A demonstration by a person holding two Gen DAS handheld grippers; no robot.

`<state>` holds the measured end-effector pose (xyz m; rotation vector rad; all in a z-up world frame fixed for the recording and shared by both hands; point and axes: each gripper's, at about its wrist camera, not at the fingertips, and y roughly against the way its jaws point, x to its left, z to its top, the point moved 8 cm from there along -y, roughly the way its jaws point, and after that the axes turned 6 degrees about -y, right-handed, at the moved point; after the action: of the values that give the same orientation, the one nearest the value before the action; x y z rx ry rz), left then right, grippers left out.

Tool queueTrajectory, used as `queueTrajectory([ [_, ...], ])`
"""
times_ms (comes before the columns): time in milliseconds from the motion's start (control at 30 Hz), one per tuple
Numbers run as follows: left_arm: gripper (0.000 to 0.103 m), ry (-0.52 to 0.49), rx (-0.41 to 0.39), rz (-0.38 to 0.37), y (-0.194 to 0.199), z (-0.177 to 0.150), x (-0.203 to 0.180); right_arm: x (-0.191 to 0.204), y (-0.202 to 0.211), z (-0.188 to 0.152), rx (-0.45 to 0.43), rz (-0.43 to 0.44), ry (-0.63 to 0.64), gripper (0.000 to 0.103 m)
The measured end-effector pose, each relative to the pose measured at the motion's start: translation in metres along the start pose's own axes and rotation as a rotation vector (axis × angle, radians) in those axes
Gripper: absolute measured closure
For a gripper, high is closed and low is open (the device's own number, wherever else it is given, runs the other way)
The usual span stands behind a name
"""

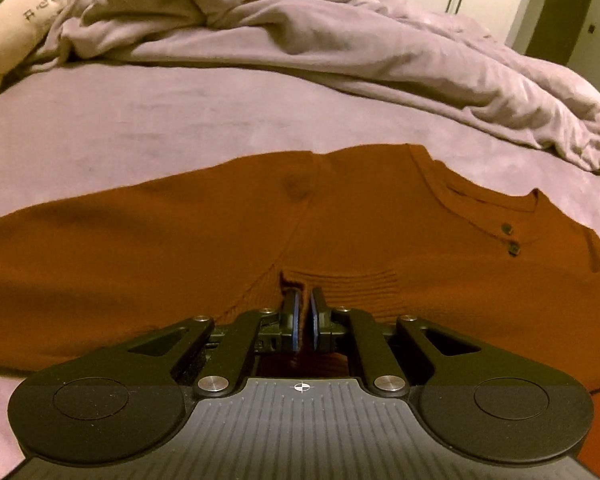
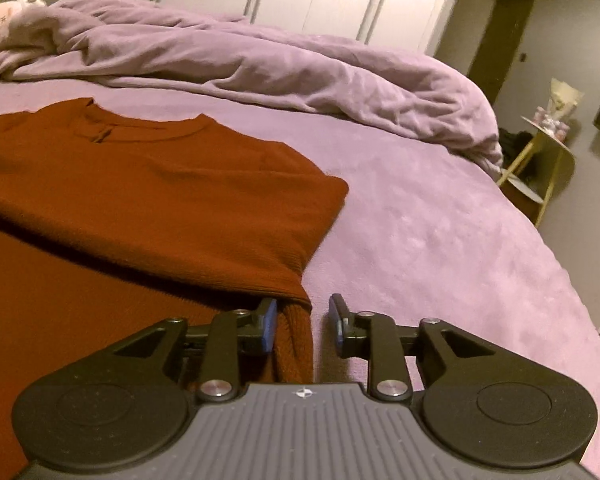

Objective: Fold small clothes
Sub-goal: 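Grasp the other sleeve cuff with the left gripper and lift it across, then lower the held sleeve onto the cardigan body and open the left gripper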

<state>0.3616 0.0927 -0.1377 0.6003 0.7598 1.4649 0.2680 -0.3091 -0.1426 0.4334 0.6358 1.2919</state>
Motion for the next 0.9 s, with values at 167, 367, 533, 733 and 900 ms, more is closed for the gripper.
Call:
queueTrajectory([
  [167, 0.096, 0.003, -0.015, -0.004, 0.006, 0.004, 0.005, -0.010, 0.023, 0.003, 0.028, 0.074, -0.072, 0.075],
  [367, 0.098, -0.021, -0.074, -0.001, 0.015, 0.018, -0.001, 0.005, 0.041, 0.033, -0.054, 0.115, -0.097, 0.076],
  [533, 0.100, -0.075, -0.117, 0.032, 0.021, 0.031, -0.006, 0.044, 0.022, 0.031, -0.012, 0.167, -0.034, 0.078],
  [733, 0.099, -0.131, 0.009, 0.171, 0.002, 0.007, 0.009, 0.059, 0.006, 0.015, 0.023, 0.162, 0.003, 0.078],
  [900, 0.088, -0.104, -0.034, 0.086, 0.028, -0.004, 0.001, 0.060, 0.008, 0.018, 0.024, 0.159, 0.026, 0.078],
])
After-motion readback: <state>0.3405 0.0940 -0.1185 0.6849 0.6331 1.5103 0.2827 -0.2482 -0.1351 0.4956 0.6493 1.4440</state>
